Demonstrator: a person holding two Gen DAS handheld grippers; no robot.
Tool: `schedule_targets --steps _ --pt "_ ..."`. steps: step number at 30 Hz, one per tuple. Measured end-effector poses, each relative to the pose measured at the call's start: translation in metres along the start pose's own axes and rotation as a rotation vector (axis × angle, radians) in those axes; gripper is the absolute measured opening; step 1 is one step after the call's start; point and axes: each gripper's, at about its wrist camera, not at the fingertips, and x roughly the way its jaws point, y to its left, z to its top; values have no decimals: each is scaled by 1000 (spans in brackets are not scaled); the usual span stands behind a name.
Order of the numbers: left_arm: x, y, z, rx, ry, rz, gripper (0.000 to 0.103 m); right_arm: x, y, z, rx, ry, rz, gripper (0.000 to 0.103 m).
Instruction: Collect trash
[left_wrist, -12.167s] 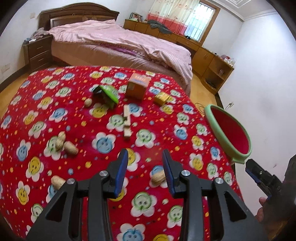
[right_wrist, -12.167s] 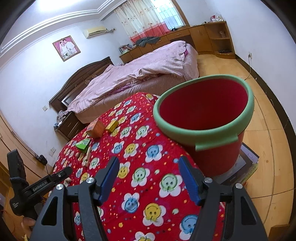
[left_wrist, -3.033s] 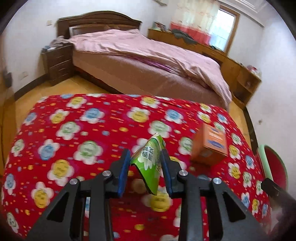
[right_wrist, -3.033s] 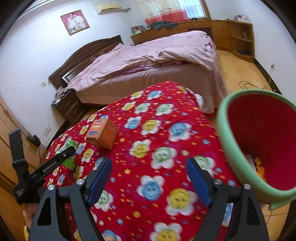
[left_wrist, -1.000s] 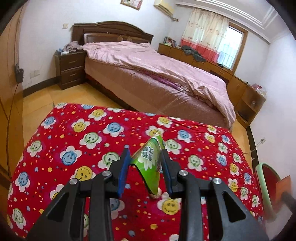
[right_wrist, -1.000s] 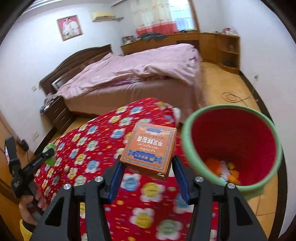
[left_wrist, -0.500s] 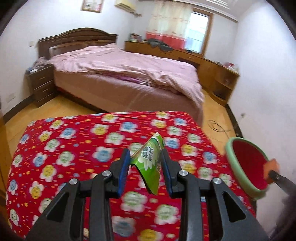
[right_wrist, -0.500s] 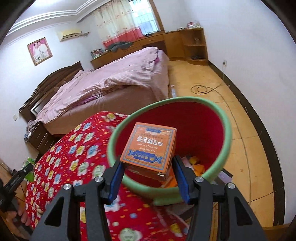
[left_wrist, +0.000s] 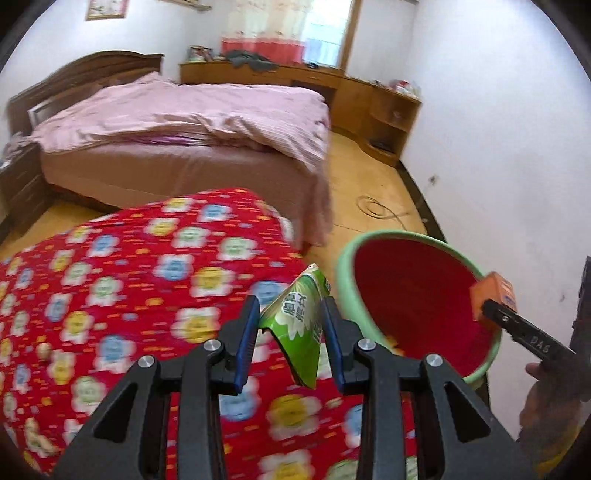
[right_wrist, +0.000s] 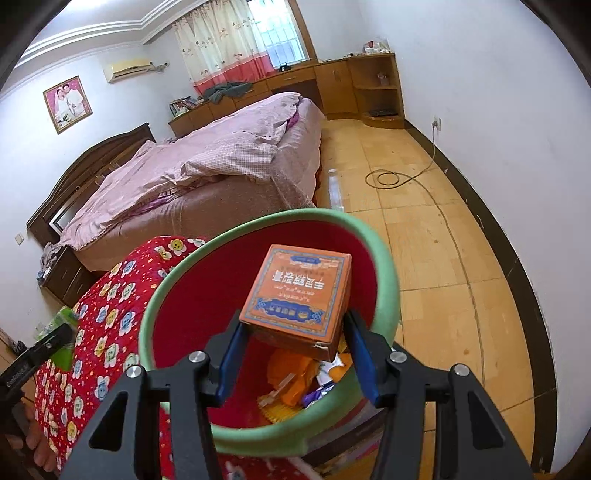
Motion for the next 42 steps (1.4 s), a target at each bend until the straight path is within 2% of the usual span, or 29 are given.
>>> schedule_targets --steps 7,12,19,25,29,33,37,42 --pt "41 -50 0 66 48 -64 38 13 -12 6 -24 8 34 55" --pt "55 -61 -2 64 83 -100 42 12 -15 8 -36 -10 56 55" --pt "57 -69 -3 54 92 -110 48 5 -18 3 -38 -21 102 57" --pt "45 -66 -4 36 82 -104 48 -8 -13 0 -57 -49 117 59" --pt "32 -59 -7 15 69 -84 48 -15 -11 -4 -60 -51 113 70" --pt "14 -53 -16 4 64 -60 50 -21 -8 -12 -66 -44 111 70" --pt "-1 -43 -22 -25 76 -56 51 -30 -2 -19 -71 -32 104 79" --pt "-28 -25 -30 -59 59 -28 51 -49 15 -31 -104 -34 123 83"
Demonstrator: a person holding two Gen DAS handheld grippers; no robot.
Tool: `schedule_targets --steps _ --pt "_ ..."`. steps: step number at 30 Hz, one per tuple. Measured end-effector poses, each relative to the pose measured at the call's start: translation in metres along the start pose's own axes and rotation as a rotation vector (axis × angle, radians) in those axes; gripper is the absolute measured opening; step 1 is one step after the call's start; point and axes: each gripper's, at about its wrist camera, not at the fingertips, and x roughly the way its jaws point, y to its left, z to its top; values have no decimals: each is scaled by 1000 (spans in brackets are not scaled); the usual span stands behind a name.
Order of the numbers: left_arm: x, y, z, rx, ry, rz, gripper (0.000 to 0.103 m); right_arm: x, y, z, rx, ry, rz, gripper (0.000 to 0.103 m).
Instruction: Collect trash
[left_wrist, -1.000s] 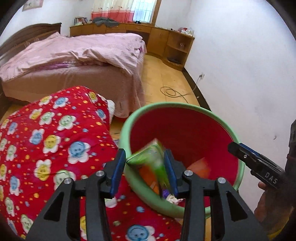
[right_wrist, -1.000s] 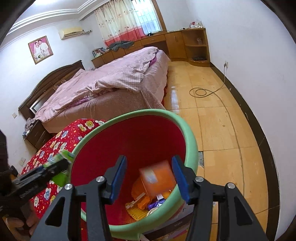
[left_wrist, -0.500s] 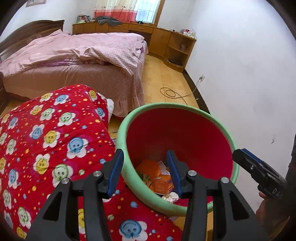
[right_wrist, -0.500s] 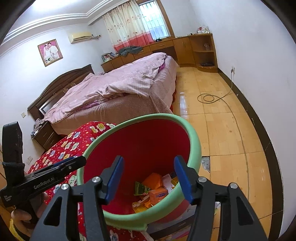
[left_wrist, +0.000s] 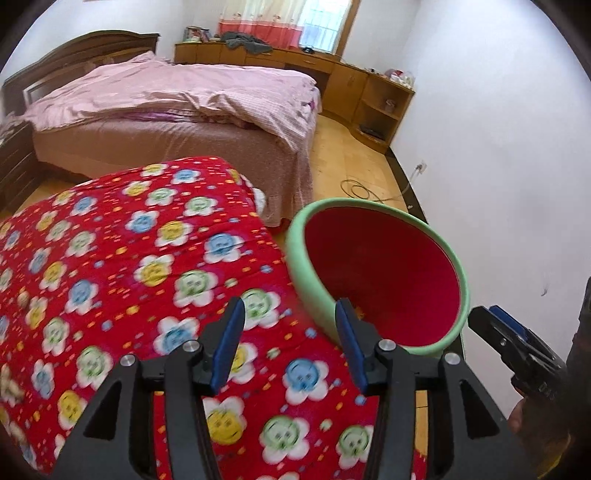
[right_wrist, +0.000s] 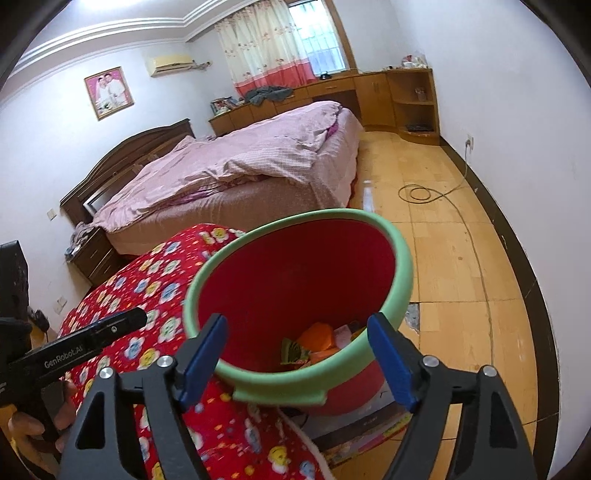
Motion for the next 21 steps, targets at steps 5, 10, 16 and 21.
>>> schedule_targets --steps 5,10,16,21 --pt "-29 18 -13 -23 -25 28 51 -20 27 -10 -25 -16 23 88" --pt "-61 37 -28 -47 -45 73 51 -37 56 -22 -43 -33 62 91" --pt "-98 61 -49 -94 -63 124 51 -59 93 -39 -87 -59 103 96" --pt "-126 83 -71 -132 -81 169 52 -76 119 -54 -106 -92 119 102"
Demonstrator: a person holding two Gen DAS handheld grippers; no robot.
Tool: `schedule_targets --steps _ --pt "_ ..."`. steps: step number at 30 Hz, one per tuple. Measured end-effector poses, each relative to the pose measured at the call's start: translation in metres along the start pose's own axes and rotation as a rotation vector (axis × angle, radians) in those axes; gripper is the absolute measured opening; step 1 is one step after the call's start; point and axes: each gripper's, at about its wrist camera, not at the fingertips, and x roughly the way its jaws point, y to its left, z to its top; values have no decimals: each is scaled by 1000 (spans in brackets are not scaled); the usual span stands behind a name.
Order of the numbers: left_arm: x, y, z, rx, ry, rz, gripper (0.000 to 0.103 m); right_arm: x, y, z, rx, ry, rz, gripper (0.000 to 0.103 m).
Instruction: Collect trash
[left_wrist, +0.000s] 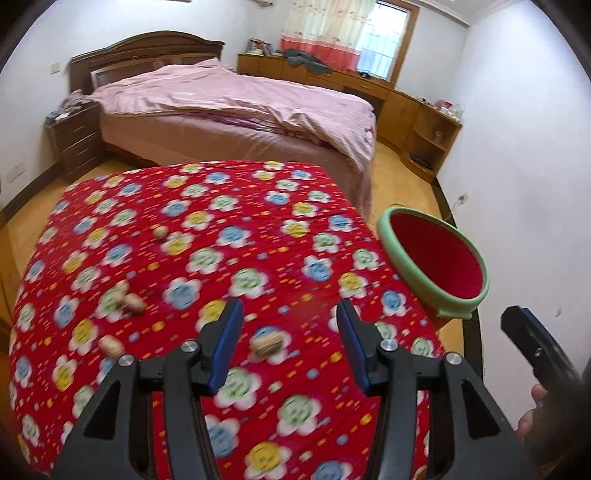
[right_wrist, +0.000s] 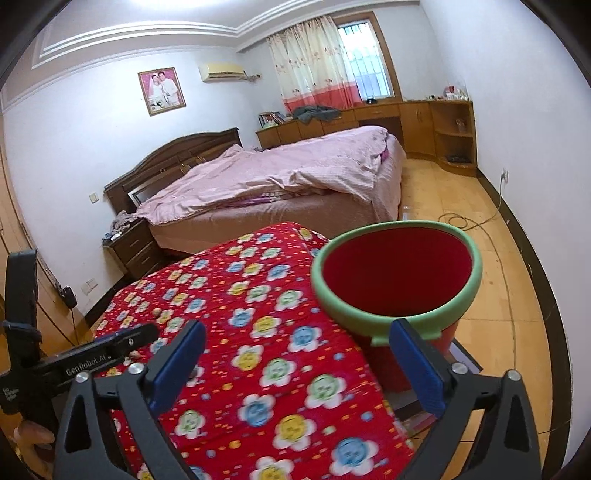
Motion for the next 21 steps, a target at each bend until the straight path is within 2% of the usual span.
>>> schedule_targets --steps 9,18,21 --pt "-30 39 -27 -30 -49 87 53 -18 42 -24 -55 -58 39 102" --pt "-44 55 -50 -42 -97 145 53 -21 58 -44 -80 -66 51 102" --pt "-47 57 -55 -45 -125 188 53 -19 61 -51 -83 -59 53 102"
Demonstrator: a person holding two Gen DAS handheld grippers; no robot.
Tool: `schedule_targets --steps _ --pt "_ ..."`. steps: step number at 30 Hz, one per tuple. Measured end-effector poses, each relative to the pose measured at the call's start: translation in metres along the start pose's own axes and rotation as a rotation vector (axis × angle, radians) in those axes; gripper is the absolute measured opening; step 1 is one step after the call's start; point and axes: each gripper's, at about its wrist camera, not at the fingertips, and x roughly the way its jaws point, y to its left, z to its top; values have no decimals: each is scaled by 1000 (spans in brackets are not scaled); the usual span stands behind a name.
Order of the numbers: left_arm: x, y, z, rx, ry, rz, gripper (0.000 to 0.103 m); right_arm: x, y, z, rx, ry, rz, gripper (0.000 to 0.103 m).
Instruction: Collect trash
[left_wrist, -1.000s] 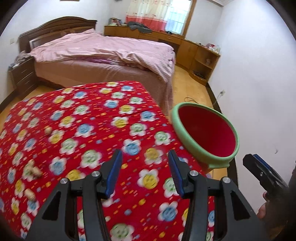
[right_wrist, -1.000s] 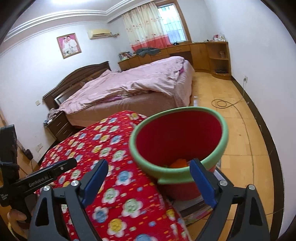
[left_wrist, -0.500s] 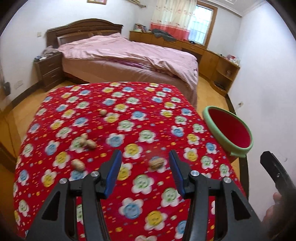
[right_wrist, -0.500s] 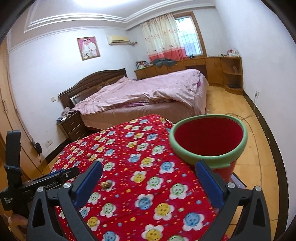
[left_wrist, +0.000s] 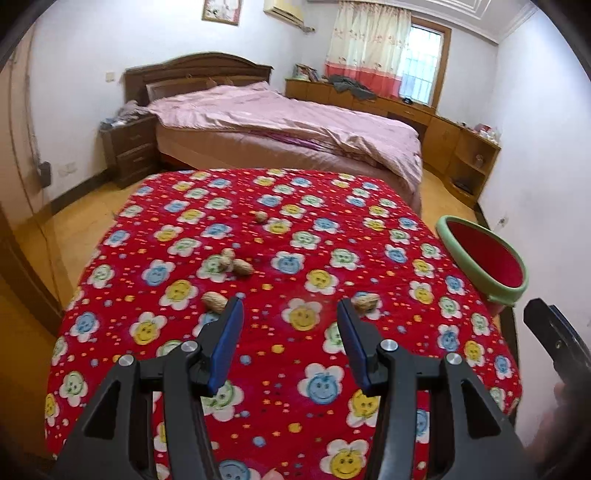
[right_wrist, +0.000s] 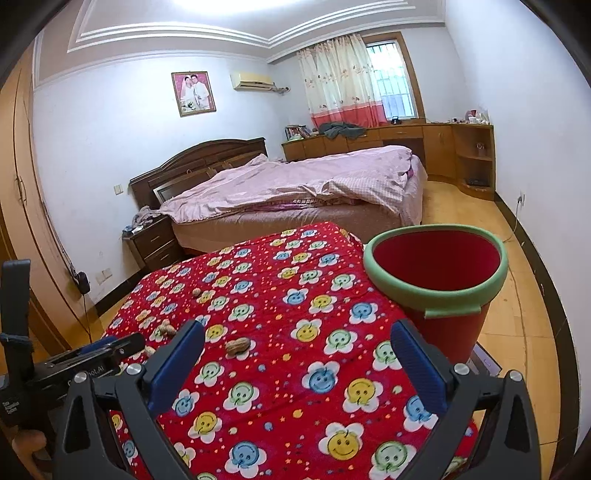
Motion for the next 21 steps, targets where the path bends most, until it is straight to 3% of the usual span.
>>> schedule_targets --steps 7,21 --pt "-4 5 -7 -1 -45 84 53 4 4 -10 -4 23 7 102" --pt "-4 8 -9 -6 -62 105 53 14 5 -18 4 57 18 103"
